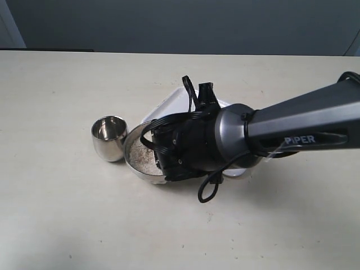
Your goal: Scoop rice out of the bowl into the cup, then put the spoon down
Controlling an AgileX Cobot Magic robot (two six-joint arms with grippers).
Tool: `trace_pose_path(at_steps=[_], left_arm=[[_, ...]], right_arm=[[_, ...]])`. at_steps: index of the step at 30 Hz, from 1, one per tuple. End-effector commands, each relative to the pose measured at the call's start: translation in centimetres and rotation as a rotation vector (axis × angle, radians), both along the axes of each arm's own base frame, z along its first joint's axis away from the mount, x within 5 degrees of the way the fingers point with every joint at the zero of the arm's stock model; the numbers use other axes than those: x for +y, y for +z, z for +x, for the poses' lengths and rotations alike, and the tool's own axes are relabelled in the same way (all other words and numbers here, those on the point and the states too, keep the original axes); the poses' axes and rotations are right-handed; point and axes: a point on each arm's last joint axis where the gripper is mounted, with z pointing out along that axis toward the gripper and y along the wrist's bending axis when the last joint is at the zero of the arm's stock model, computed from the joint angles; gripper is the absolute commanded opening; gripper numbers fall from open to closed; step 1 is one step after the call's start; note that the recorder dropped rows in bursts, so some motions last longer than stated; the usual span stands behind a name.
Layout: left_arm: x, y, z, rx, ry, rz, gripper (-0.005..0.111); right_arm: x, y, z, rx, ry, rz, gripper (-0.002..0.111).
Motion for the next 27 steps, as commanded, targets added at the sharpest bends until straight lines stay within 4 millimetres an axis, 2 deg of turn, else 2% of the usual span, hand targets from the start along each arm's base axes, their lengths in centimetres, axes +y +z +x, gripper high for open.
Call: trace_pose_path(at_steps=[1, 10, 27], left_arm=[[0.0, 0.4, 0.0, -0.017, -0.001, -0.008, 0.001], [0.0, 0.4, 0.0, -0.017, -0.001, -0.008, 0.001], [0.0, 0.4, 0.0, -0.019, -0.001, -0.008, 0.001]], right_arm=[[-0.1, 0.2, 0.1, -0.022, -0.026, 0.010, -0.001], [0.9, 0.2, -1.3, -0.027, 0.005, 0.030, -0.001], [0.0, 0.7, -1.2, -0.078, -0.081, -0.018, -0.001]])
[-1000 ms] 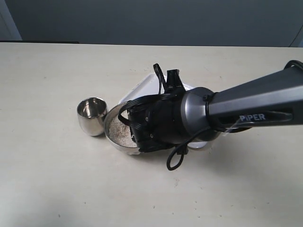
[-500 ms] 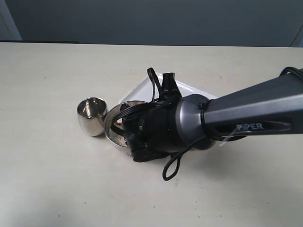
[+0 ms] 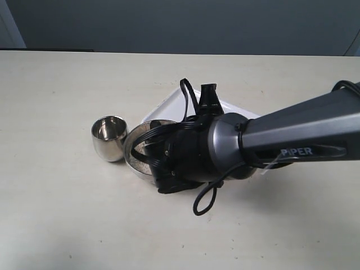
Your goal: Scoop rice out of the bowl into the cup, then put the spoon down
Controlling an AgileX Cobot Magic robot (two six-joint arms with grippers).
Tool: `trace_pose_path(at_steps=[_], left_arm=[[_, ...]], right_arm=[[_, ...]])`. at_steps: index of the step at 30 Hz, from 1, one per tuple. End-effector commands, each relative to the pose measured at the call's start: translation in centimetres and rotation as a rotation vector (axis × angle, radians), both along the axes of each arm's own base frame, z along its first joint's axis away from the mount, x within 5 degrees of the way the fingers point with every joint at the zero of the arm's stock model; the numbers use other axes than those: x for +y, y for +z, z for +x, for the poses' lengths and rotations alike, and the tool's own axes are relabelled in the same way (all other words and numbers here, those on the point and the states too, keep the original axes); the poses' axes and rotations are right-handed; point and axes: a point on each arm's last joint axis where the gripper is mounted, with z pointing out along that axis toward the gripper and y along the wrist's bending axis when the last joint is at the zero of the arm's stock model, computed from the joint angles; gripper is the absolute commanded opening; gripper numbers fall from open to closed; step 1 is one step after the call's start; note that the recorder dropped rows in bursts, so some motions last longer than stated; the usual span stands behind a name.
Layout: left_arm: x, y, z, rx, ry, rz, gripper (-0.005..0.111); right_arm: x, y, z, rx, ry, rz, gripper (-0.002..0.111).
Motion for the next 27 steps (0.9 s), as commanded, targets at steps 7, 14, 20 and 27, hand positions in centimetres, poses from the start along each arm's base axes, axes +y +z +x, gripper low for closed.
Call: trace_pose_path(at_steps=[7, 14, 20, 27], left_arm=[[0.0, 0.4, 0.0, -0.019, -0.001, -0.008, 0.001], [0.0, 0.4, 0.0, -0.019, -0.001, -0.008, 0.001], [0.0, 0.4, 0.0, -0.019, -0.001, -0.008, 0.001], [0.0, 0.4, 0.0, -0.019, -0.001, -0.008, 0.001]], right_arm=[[0.8, 0.4, -1.5, -0.025, 0.037, -0.011, -0.001], [1.2, 0.5, -2.3, -0.036, 0.048, -0.018, -0.001], [1.0, 0.8, -2.2, -0.073, 0.036, -0.028, -0.001], [1.2, 1.4, -2.0, -0.126, 0.049, -0.018, -0.001]])
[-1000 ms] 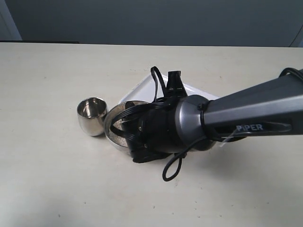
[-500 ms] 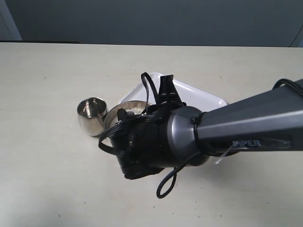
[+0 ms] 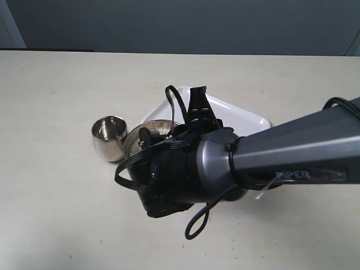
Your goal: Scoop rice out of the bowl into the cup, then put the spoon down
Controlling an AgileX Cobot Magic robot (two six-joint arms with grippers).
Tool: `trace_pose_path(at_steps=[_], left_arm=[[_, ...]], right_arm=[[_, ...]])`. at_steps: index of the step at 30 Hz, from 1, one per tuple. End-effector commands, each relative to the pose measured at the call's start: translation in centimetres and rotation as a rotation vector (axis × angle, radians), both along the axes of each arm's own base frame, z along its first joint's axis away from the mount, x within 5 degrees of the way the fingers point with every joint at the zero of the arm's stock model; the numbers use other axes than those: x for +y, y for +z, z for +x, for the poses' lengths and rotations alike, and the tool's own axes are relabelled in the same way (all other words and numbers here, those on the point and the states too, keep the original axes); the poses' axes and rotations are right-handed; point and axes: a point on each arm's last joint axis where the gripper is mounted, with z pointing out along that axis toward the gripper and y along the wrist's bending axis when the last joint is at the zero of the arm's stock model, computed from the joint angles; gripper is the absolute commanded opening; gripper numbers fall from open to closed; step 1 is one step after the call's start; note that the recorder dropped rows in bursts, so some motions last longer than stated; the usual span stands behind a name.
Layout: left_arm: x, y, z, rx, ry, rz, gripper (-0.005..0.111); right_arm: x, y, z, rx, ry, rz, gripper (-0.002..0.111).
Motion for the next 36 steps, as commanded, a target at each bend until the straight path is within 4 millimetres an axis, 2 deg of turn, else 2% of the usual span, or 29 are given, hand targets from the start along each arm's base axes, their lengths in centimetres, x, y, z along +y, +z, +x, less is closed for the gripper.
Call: trace_pose_path(at_steps=[1, 11, 21, 36], left_arm=[[0.0, 0.4, 0.0, -0.019, -0.001, -0.008, 0.001], [0.0, 0.4, 0.0, -0.019, -0.001, -0.008, 0.001], [0.0, 0.4, 0.0, -0.019, -0.001, -0.008, 0.001], [0.0, 0.4, 0.0, -0.019, -0.001, -0.008, 0.001]], right_arm=[[0.1, 1.0, 0.3, -0.080, 0.015, 0.016, -0.001], [0.2, 1.9, 0.2, -0.111, 0.018, 0.059, -0.001], [1.5, 2.2, -2.1, -0.118, 0.094, 0.077, -0.001], [2.4, 2.5, -1.9, -0.148, 0.203, 0.093, -0.001]])
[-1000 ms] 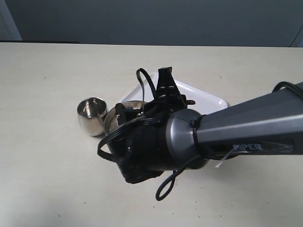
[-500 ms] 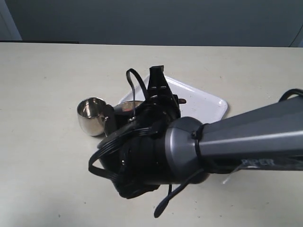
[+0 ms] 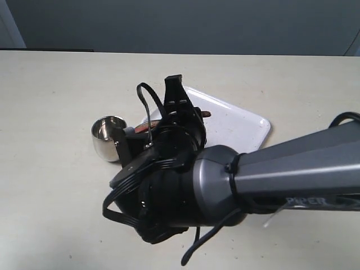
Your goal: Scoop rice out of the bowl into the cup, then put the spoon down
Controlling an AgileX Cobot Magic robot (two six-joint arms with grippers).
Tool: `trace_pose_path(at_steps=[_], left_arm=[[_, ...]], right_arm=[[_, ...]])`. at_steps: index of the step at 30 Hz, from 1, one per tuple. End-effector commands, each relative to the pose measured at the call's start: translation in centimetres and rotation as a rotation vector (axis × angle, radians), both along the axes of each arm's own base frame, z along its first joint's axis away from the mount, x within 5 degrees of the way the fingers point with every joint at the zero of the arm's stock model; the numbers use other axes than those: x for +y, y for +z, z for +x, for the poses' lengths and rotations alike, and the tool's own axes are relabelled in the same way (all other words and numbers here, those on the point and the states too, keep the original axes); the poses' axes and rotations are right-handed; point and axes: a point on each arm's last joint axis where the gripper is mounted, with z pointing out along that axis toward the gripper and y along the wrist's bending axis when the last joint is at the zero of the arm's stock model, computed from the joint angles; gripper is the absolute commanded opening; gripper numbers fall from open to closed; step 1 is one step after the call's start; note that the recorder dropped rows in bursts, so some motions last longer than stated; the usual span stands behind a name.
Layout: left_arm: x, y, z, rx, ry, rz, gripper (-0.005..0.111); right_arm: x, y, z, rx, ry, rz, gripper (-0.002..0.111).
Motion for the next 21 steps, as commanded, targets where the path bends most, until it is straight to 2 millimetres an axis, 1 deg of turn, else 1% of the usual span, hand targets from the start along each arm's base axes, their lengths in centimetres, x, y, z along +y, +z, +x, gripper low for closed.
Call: trace_pose_path(at_steps=[1, 6, 13, 17, 21], left_arm=[[0.0, 0.4, 0.0, -0.019, -0.001, -0.008, 0.001], [0.0, 0.4, 0.0, -0.019, -0.001, -0.008, 0.001], [0.0, 0.4, 0.0, -0.019, -0.001, -0.008, 0.001], [0.0, 0.4, 0.0, -0.019, -0.001, -0.008, 0.001], [0.0, 0.4, 0.0, -0.019, -0.001, -0.008, 0.001]], right_arm=[[0.5, 0.3, 0.0, 0.005, 0.055, 0.033, -0.001], [0.9, 0.2, 0.1, 0.017, 0.097, 0.067, -0.001], [0.6, 0.1, 1.6, 0.036, 0.080, 0.113, -0.001], [0.6, -0.1, 2.0, 0.061, 0.092, 0.130, -0.001], [0.8, -0.3, 2.0, 0.085, 0.117, 0.146, -0.001]])
